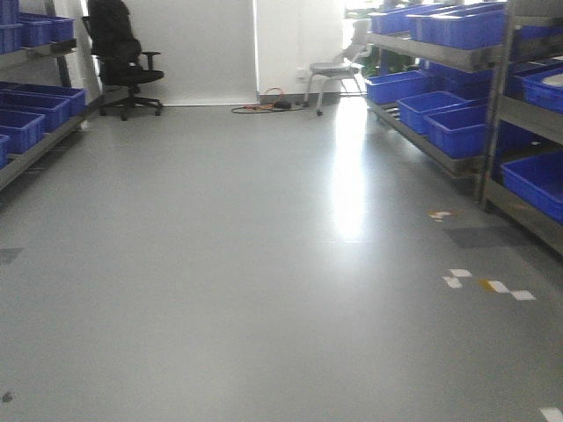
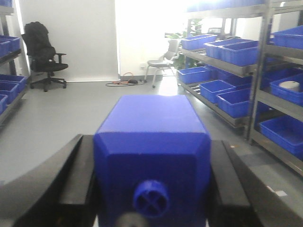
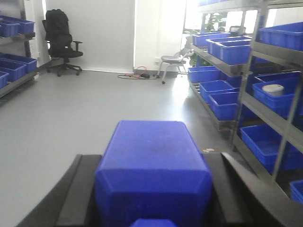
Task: Pick and sort blue part to right shelf
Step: 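Turn and drive the base up to the rack of blue bins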
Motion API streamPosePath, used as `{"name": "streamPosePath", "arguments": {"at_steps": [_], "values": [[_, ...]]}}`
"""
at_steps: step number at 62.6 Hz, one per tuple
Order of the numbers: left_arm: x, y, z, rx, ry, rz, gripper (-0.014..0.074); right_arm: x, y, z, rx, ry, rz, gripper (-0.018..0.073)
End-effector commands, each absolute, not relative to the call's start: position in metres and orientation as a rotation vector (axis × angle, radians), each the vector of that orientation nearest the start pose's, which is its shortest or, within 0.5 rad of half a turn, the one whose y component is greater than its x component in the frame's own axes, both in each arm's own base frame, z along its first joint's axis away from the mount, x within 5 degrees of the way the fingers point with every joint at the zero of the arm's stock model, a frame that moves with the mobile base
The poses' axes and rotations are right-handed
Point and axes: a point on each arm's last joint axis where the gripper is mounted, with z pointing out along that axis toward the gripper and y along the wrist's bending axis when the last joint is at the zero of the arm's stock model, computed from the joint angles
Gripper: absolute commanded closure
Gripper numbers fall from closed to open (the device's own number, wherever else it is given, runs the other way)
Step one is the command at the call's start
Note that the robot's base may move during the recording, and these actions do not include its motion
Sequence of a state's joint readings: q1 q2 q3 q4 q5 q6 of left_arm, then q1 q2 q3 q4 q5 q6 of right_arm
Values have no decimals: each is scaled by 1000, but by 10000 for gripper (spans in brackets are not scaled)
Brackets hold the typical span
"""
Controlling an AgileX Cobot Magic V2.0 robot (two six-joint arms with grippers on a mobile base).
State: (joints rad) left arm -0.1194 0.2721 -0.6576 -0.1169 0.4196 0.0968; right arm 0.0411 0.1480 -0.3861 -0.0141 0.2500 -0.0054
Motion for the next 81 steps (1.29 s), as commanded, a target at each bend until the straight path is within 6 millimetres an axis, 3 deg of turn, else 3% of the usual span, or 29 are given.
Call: {"name": "streamPosePath", "arguments": {"at_steps": [1,81], "values": [[41,-9,391,99,1408,-149,263,45,1,328,-45,1378,0,137],[41,-9,391,99,1408,-149,263,45,1,328,-45,1378,0,137]]}}
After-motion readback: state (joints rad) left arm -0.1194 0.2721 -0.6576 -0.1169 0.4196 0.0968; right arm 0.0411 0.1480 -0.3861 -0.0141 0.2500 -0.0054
